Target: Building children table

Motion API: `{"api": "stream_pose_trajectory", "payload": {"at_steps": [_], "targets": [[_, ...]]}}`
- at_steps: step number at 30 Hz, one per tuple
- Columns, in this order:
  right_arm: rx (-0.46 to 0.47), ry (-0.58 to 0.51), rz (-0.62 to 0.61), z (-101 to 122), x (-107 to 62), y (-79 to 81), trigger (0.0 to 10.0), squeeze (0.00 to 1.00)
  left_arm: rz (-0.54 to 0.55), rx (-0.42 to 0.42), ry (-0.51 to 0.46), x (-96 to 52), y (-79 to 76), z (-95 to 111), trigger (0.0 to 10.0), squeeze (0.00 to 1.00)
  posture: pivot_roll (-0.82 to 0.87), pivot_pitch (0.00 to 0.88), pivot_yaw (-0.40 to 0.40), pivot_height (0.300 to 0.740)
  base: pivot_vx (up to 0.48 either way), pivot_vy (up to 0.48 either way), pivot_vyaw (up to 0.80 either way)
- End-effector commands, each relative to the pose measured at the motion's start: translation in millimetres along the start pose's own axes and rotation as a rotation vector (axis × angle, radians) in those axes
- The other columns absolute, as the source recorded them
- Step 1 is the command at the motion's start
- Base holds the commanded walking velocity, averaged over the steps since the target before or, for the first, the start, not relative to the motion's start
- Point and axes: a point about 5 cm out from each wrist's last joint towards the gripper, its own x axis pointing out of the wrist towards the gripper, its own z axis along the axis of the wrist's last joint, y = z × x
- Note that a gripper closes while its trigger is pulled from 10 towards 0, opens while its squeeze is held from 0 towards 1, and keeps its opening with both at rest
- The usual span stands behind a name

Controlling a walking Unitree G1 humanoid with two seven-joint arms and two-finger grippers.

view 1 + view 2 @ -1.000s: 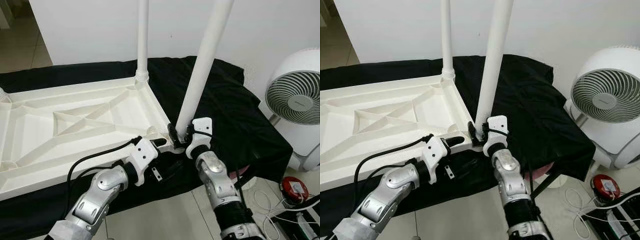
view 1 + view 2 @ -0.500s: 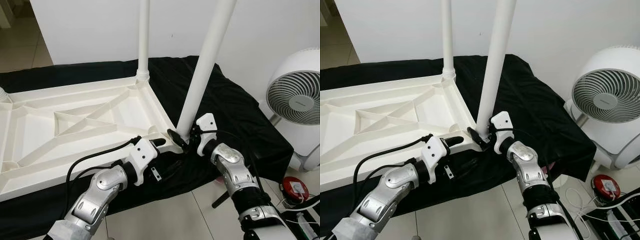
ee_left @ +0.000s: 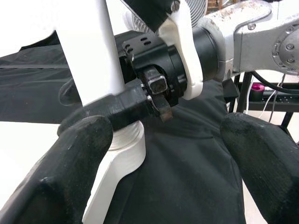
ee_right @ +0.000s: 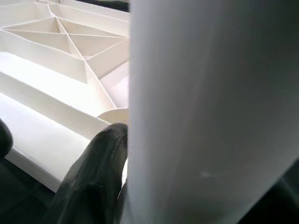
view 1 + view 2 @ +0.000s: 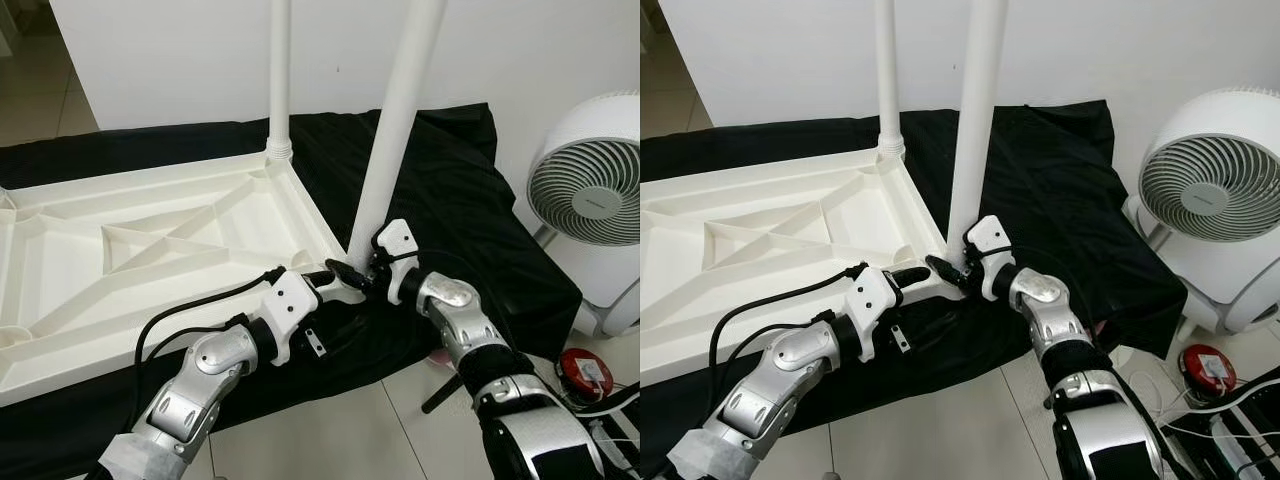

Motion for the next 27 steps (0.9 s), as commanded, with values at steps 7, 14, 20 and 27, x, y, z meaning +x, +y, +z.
{"api": "stream_pose_trajectory", "payload": {"at_steps": [7,14,20,27], "targets": [[-0.022,0.039,0.048,-7,-1.4,3.1,0.0,0.0,-0.047,0.011,0.009,0.7,-4.0,-2,10.0,0.0,-0.01,0.0,-0.048,0.74,0.0,0.0,0.0],[0.109,0.037,-0.123,-17,-3.4,0.4,10.0,0.0,-0.037,0.001,0.01,0.3,-5.5,-3,10.0,0.0,-0.01,0.0,-0.06,0.74,0.0,0.0,0.0],[0.136,0.029,-0.227,-18,-0.8,10.3,10.0,0.0,-0.036,0.002,0.011,0.6,-5.1,-3,10.0,0.0,-0.02,0.0,-0.061,0.74,0.0,0.0,0.0],[0.186,0.049,-0.477,-16,1.0,20.4,10.0,0.0,-0.033,0.01,0.011,2.6,-2.6,-2,10.0,0.0,-0.03,0.0,-0.059,0.74,0.0,0.0,0.0]]}}
